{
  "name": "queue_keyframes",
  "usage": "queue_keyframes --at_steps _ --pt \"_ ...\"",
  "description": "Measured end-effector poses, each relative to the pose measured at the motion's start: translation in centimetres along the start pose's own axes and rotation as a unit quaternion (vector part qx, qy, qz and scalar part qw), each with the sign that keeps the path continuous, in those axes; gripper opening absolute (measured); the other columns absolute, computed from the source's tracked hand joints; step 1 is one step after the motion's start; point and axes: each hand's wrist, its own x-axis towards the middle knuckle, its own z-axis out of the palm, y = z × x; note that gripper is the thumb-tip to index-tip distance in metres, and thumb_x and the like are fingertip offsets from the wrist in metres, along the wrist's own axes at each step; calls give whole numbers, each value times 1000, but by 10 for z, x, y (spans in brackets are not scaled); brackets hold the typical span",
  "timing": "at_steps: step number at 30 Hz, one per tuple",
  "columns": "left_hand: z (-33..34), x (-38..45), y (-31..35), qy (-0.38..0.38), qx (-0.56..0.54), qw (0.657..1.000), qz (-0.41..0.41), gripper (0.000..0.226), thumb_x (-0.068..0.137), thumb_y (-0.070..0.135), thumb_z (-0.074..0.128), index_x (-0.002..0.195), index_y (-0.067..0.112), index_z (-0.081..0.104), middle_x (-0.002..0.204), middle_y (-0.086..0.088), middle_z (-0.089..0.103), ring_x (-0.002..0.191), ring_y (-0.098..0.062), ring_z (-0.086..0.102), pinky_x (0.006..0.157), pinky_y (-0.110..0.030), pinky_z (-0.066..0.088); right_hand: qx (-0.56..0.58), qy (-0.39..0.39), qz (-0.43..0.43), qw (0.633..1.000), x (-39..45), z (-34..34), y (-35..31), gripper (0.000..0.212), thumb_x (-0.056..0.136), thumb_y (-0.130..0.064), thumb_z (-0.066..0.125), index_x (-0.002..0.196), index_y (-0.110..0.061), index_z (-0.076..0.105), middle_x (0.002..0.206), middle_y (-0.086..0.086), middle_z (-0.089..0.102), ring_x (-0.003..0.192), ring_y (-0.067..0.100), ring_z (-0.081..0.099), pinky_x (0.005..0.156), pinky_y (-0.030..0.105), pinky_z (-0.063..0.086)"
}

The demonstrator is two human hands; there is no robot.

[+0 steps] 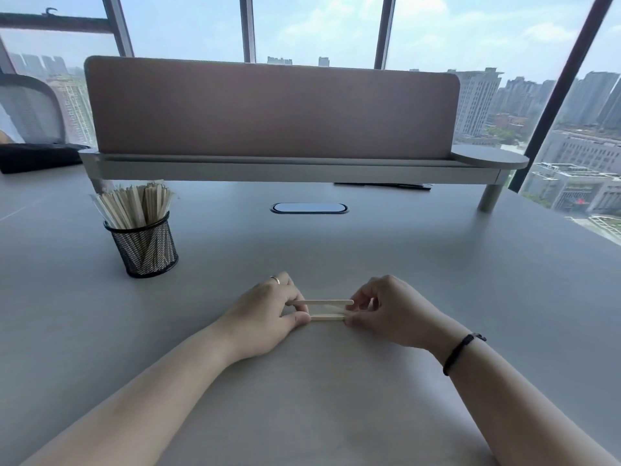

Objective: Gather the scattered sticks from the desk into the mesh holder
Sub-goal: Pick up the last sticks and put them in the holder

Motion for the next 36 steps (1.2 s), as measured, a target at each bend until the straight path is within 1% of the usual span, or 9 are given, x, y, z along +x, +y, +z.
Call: queue_keyframes --at_steps 4,8,14,17,19,21,25,29,36 --pt "3 0 -1 -8 77 997 5 10 100 31 53 93 25 48 99 11 48 94 -18 55 81 -34 42 -17 4 12 1000 0 -4 4 7 76 -35 76 72 -34 71 82 -8 64 69 4 56 60 20 42" --pt "-4 0 -9 13 79 997 -7 12 104 25 43 94 22 36 87 5 53 86 -29 55 69 -35 35 -32 10 23 999 2 -3 6 10 79 -34 76 74 -26 74 81 -2 68 67 9 56 59 27 45" --pt "-12 0 -18 104 -18 992 -68 19 103 14 41 114 25 53 71 9 53 61 -6 50 61 -32 35 -68 -5 10 998 1 -2 4 13 88 -35 67 87 -23 71 92 -6 62 81 12 56 71 28 46" --pt "-13 2 -15 130 -96 982 -101 23 104 15 43 103 24 64 58 12 54 50 -4 45 55 -25 35 -89 -14 -1 996 -1 -3 2 15 92 -36 61 92 -22 67 97 -6 58 88 15 55 75 29 44" --pt "-13 2 -9 150 -144 972 -107 26 104 25 48 83 21 63 45 18 46 46 -3 40 50 -19 30 -103 -21 -6 994 -2 -4 -1 17 94 -36 58 94 -21 66 101 -5 57 91 18 56 81 33 46" --pt "-12 2 -7 174 -168 965 -104 44 96 48 53 65 19 41 46 13 35 47 -7 30 48 -23 26 -119 -23 -9 993 -4 -4 -5 19 96 -36 56 96 -20 65 103 -2 57 94 21 57 83 34 47" --pt "-11 2 -12 168 -244 945 -141 70 77 81 54 59 19 26 52 2 28 48 -18 28 50 -31 24 -157 -21 -20 987 -8 -4 -10 17 99 -34 50 96 -21 59 98 0 62 91 26 59 77 36 48" --pt "-9 3 -7 175 -355 905 -159 60 91 64 46 51 20 36 45 -5 36 44 -23 46 50 -28 40 -167 -11 -44 985 -9 -2 -15 14 98 -30 50 94 -18 57 93 4 66 87 31 59 73 38 49" --pt "-6 7 -11 218 -422 867 -154 32 107 26 42 92 4 61 51 -4 46 47 -19 48 59 -38 50 17 31 -27 999 -8 -4 -15 10 97 -21 55 91 -22 64 71 -3 71 65 13 62 55 21 45"
